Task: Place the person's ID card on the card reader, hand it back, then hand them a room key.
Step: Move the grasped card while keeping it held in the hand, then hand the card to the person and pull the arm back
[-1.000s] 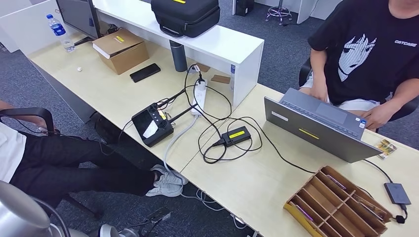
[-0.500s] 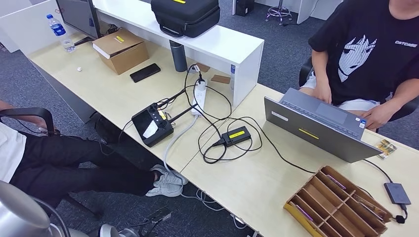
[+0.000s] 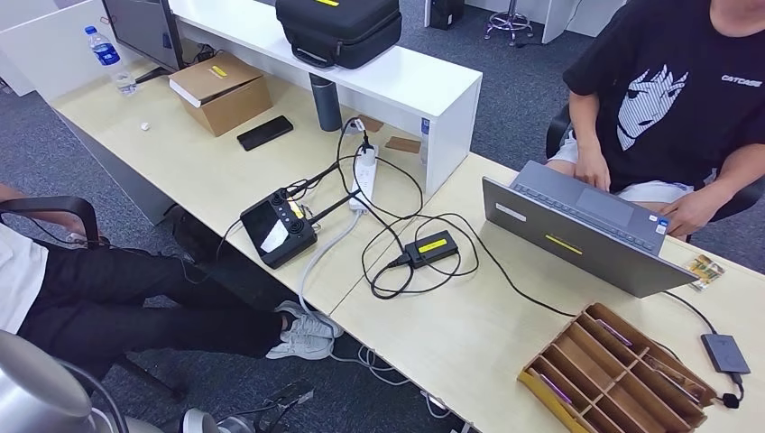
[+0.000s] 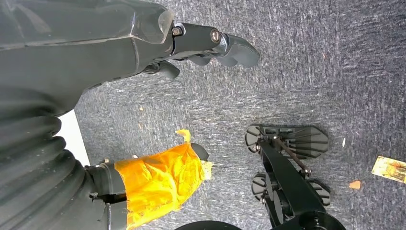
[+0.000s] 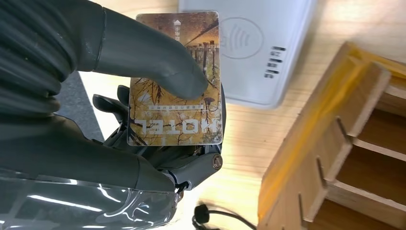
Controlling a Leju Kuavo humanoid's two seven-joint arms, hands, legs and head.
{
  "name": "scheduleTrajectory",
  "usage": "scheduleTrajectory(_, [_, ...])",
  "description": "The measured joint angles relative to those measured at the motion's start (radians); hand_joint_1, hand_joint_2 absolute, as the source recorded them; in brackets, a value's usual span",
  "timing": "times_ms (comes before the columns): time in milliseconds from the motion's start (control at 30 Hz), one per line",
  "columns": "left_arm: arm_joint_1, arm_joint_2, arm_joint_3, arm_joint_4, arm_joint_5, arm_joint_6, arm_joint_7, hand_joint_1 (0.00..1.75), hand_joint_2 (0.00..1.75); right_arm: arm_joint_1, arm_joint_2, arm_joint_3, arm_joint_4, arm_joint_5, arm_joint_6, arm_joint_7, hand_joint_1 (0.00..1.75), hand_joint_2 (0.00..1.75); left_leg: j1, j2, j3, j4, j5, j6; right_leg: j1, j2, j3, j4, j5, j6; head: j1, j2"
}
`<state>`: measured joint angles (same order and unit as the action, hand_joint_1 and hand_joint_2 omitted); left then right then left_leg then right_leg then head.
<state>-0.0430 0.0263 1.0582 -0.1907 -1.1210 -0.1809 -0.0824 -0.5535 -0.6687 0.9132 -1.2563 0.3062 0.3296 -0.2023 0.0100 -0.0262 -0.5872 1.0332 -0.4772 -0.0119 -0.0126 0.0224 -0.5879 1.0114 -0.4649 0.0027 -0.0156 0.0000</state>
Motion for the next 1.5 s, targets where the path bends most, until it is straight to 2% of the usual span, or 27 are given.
scheduleTrajectory(33, [0.0, 0.0, 0.0, 0.0, 0.0, 0.0, 0.0, 0.0, 1.75, 0.0, 0.005, 0.002, 0.004, 0.001, -0.004, 0.0, 1.75, 0.0, 0.0, 0.0, 0.0, 0.0, 0.0, 0.0, 0.0, 0.0, 0.0, 0.0, 0.0, 0.0, 0.0, 0.0])
scheduleTrajectory(267, [0.001, 0.0, 0.0, 0.0, 0.0, 0.0, 0.0, 0.0, 1.75, 0.003, 0.018, 0.003, 0.014, 0.012, -0.053, 0.005, 1.75, 0.0, 0.0, 0.0, 0.0, 0.0, 0.0, 0.0, 0.0, 0.0, 0.0, 0.0, 0.0, 0.0, 0.0, 0.0])
scheduleTrajectory(467, [0.003, 0.0, 0.0, 0.0, 0.008, 0.0, 0.0, 0.0, 1.75, 0.018, -0.015, -0.056, -0.031, 0.027, -0.139, 0.038, 1.75, 0.0, 0.0, 0.0, 0.0, 0.0, 0.0, 0.0, 0.0, 0.0, 0.0, 0.0, 0.0, 0.0, 0.0, 0.0])
scheduleTrajectory(733, [0.004, 0.0, 0.0, 0.0, 0.009, 0.0, 0.0, 0.0, 1.75, 0.02, -0.021, -0.067, -0.04, 0.033, -0.148, 0.043, 1.75, 0.0, 0.0, 0.0, 0.0, 0.0, 0.0, 0.0, 0.0, 0.0, 0.0, 0.0, 0.0, 0.0, 0.0, 0.0])
scheduleTrajectory(800, [0.004, 0.0, 0.001, 0.0, 0.012, 0.002, -0.001, 0.0, 1.75, 0.03, -0.031, -0.098, -0.061, 0.05, -0.177, 0.052, 1.75, 0.0, 0.0, 0.0, 0.0, 0.0, 0.0, 0.0, 0.0, 0.0, 0.0, 0.0, 0.0, 0.0, 0.0, 0.0])
scheduleTrajectory(867, [0.004, 0.0, 0.003, 0.0, 0.013, 0.014, -0.019, 0.0, 1.75, 0.06, -0.043, -0.192, -0.121, 0.116, -0.261, 0.066, 1.75, 0.87, 0.0, 0.0, 0.0, 0.0, 0.0, 0.0, 0.0, 0.0, 0.0, 0.0, 0.0, 0.0, 0.0, 0.0])
scheduleTrajectory(933, [0.004, 0.004, 0.004, -0.002, 0.017, 0.031, -0.093, 0.0, 1.75, 0.134, -0.037, -0.354, -0.233, 0.234, -0.393, 0.062, 1.75, 1.75, 0.0, -0.001, 0.0, 0.0, 0.0, 0.0, 0.0, -0.001, 0.0, 0.0, 0.0, 0.0, 0.0, 0.0])
scheduleTrajectory(1000, [0.002, 0.009, 0.005, -0.006, 0.028, 0.034, -0.174, 0.0, 1.75, 0.216, -0.011, -0.491, -0.343, 0.314, -0.487, 0.037, 1.75, 1.75, 0.0, -0.001, 0.0, 0.0, 0.0, 0.0, 0.0, -0.001, 0.0, 0.0, 0.0, 0.0, 0.0, 0.0])
scheduleTrajectory(1067, [0.001, 0.01, 0.007, -0.011, 0.036, 0.028, -0.205, 0.0, 1.75, 0.26, 0.013, -0.542, -0.396, 0.333, -0.512, 0.018, 1.75, 1.75, 0.0, -0.001, 0.0, 0.0, 0.0, 0.0, 0.0, -0.001, 0.0, 0.0, 0.0, 0.0, 0.0, 0.0])
scheduleTrajectory(1300, [0.005, 0.01, 0.015, -0.016, 0.034, 0.023, -0.229, 0.0, 1.75, 0.304, 0.051, -0.571, -0.441, 0.337, -0.52, -0.014, 1.75, 1.75, 0.0, -0.001, 0.0, 0.0, 0.0, 0.0, 0.0, -0.001, 0.0, 0.0, 0.0, 0.0, 0.0, 0.0])
scheduleTrajectory(1500, [0.004, 0.01, 0.015, -0.016, -0.002, 0.021, -0.217, 0.0, 1.75, 0.282, 0.087, -0.57, -0.443, 0.329, -0.501, -0.038, 1.75, 1.75, 0.0, -0.001, -0.001, 0.0, 0.0, 0.0, 0.0, -0.001, 0.0, 0.0, 0.0, 0.0, 0.0, 0.0])
